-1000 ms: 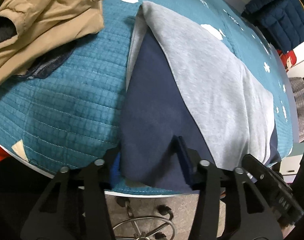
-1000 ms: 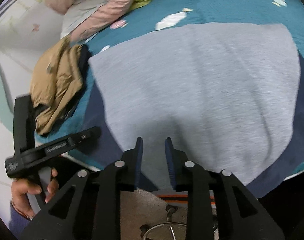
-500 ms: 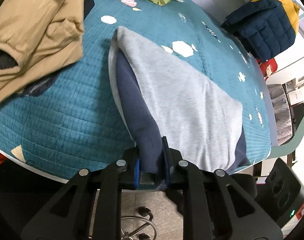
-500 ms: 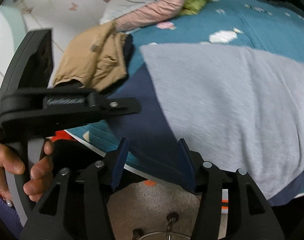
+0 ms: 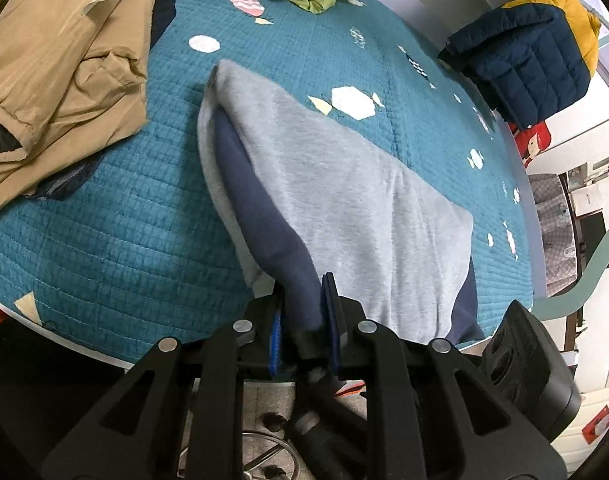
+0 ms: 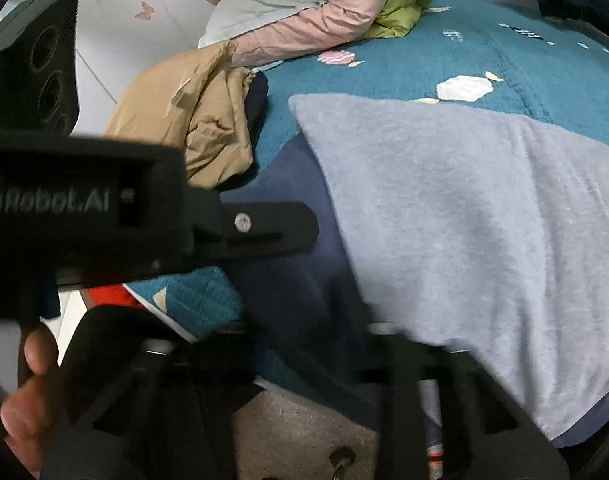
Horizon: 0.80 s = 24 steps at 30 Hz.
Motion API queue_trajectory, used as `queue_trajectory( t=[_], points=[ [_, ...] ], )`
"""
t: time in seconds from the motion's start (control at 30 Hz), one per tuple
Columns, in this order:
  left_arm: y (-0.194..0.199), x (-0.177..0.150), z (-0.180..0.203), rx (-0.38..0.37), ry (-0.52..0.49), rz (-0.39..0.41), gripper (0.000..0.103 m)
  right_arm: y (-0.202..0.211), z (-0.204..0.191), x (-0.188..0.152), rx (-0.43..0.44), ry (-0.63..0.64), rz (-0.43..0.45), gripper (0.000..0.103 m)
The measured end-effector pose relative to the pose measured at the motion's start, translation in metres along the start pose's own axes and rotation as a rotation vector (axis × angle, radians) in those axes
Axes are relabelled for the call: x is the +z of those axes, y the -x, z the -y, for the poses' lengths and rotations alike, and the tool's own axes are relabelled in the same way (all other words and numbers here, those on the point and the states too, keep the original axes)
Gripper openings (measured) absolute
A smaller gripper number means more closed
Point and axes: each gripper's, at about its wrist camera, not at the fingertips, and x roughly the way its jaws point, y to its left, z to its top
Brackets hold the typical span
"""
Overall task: Fold large clothes
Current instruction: 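Grasp the striped hem edge with the left gripper while the right gripper grasps the other end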
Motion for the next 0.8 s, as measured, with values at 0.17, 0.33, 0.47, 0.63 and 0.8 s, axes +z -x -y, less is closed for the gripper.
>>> queue_trajectory(
  t=[0.17, 0.33, 0.47, 0.63, 0.8],
  points=[
    [0.027, 0.002, 0.028, -0.112, -0.072, 0.081, 0.062, 0.034, 0.041, 0.011, 0.073, -0.2, 0.065, 0.008],
    [0.064, 0.007, 0.056, -0.196, -0.12, 0.235, 0.083, 0.088, 0.094, 0.02, 0.14, -0.395, 0.164, 0.008],
    [0.035, 0.007, 0.073, -0.045, -0.167, 0.191, 0.084, 0.143, 0.137, 0.015, 0.132, -0.498, 0.287, 0.008],
    [-0.028, -0.01, 0.087, -0.001, -0.207, 0.058, 0.084, 0.176, 0.191, -0.006, 0.012, -0.631, 0.341, 0.008],
    [-0.09, -0.036, 0.104, 0.034, -0.248, -0.063, 0.084, 0.164, 0.239, -0.038, -0.118, -0.754, 0.26, 0.008]
  ],
)
